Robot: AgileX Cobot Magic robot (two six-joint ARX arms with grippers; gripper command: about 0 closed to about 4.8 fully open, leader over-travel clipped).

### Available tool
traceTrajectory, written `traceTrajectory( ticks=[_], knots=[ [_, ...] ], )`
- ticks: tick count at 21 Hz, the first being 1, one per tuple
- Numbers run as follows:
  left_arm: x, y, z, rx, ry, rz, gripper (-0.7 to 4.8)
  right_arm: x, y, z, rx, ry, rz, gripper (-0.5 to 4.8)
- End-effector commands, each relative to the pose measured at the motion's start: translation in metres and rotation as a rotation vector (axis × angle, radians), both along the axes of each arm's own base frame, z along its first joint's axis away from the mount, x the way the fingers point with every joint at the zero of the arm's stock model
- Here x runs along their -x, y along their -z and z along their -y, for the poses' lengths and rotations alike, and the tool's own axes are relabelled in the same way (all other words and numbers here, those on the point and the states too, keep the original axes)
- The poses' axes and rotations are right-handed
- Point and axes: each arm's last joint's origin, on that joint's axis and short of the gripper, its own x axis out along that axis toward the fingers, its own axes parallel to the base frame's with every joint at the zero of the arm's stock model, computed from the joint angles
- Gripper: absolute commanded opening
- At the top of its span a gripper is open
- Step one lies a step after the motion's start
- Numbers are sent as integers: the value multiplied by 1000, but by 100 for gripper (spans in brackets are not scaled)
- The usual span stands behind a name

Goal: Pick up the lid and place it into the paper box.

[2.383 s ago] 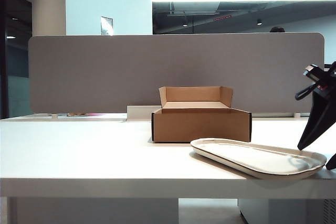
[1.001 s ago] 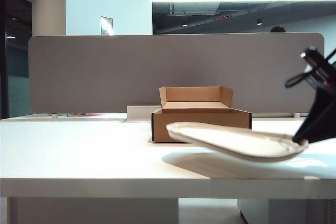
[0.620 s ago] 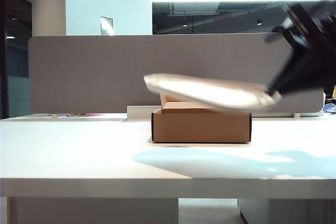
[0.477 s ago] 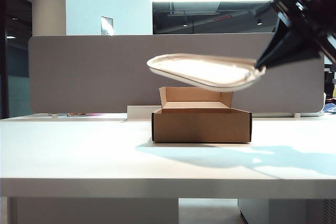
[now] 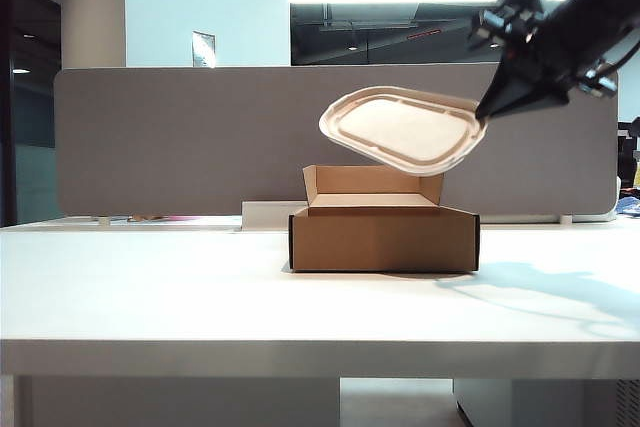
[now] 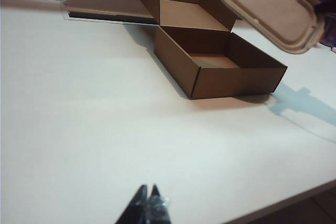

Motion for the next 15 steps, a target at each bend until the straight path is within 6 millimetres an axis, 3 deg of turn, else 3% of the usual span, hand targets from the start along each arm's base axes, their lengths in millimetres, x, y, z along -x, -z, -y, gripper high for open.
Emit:
traceTrajectory(
  ticks=[1,7,10,14,15],
  knots=[
    [0,-1,0,3,-2,-1,-6,-19,6,-2,31,11,132,-6],
    [0,-1,0,3,-2,-1,-6,-43,49,-5,64,-1,111,-6],
    [0,-1,0,3,-3,0,-6,-44,54,-6,78,-8,103,2],
    [0,-1,0,3,-3,0,-6,-45,53,-6,76,-8,110,121],
    [0,-1,0,3,-3,0,-6,-45,53,-6,75,-10,109,122]
  ],
)
